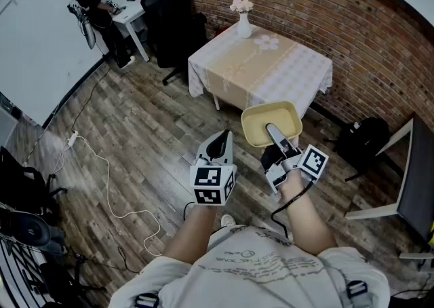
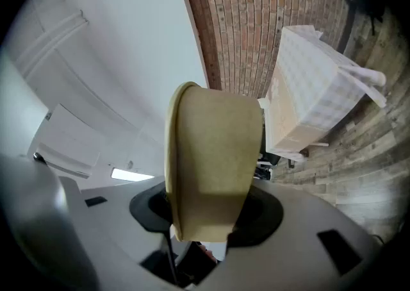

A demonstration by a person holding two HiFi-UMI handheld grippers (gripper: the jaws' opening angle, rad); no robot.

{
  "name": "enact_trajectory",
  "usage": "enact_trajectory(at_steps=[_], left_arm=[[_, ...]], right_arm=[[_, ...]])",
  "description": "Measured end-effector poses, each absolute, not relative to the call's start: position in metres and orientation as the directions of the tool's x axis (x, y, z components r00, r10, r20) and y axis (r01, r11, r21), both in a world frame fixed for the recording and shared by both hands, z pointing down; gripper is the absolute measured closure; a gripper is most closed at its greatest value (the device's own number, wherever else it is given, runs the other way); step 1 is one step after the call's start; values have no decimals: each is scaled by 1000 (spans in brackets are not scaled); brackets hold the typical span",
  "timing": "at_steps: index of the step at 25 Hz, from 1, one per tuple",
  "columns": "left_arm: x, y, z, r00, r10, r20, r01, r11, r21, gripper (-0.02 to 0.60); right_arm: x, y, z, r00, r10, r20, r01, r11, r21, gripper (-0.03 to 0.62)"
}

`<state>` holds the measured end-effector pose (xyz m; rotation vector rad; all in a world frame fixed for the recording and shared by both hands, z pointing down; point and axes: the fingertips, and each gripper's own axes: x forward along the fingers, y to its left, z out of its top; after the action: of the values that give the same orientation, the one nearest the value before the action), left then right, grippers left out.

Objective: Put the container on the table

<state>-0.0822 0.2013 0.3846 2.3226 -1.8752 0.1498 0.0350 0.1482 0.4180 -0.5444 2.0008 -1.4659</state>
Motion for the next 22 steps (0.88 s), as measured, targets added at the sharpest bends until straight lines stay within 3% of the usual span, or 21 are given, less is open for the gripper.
enact_trajectory(at_steps=[22], left_arm=[[-121, 194, 390, 226, -961, 160, -974, -218, 65, 575]], right_arm=[[-7, 143, 425, -746, -636, -196, -2, 297, -955, 399]])
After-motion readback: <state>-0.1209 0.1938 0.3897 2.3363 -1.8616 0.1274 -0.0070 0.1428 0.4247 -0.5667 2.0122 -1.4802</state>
